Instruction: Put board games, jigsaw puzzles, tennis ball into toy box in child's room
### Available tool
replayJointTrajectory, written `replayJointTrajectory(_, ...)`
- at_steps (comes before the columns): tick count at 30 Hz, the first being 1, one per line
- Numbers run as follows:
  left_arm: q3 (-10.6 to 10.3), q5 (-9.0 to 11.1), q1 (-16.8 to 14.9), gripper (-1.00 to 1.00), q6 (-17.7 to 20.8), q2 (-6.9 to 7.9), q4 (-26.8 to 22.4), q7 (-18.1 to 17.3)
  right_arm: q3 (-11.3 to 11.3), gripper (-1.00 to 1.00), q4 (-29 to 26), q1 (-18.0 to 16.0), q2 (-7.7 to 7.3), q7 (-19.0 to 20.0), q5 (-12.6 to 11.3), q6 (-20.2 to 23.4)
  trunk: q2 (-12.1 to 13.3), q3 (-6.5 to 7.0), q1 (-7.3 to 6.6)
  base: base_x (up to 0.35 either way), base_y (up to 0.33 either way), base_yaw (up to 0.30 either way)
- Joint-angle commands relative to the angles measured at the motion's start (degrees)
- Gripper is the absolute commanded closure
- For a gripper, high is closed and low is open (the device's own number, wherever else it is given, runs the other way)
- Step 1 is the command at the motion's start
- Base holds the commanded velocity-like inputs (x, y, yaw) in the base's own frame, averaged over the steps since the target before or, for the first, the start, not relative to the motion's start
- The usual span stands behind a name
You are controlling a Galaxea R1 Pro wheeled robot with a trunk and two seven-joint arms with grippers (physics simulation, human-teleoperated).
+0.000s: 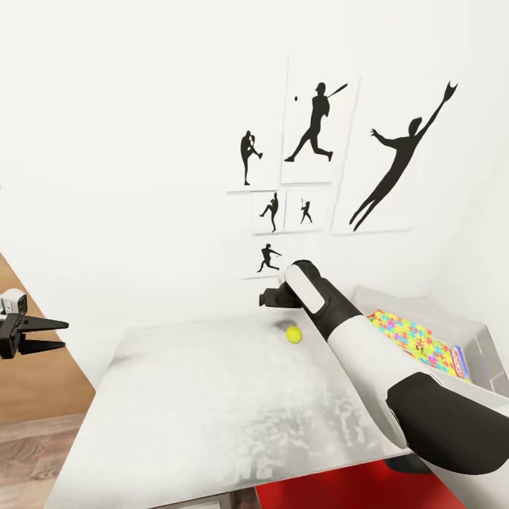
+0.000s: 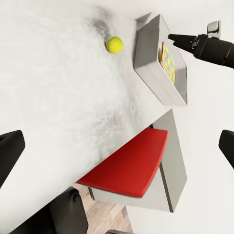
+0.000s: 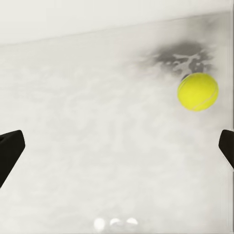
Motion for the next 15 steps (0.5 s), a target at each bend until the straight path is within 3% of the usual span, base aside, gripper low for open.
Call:
replayJointTrajectory(1, -0.41, 0.18, -0.26, -1.00, 0.23, 0.08, 0.05, -0.23, 0.18, -1.00, -0.04, -0.07, -0.03, -0.58, -0.60, 0.05, -0.14, -0.14, 0.05, 0.041, -0.037, 0.001)
replayJointTrajectory(15, -0.41, 0.17, -0.26, -1.00, 0.23, 0.13, 0.06, -0.23, 0.13, -1.00, -0.04, -0.07, 0.02, -0.58, -0.60, 0.05, -0.14, -0.14, 0.05, 0.006, -0.005, 0.000)
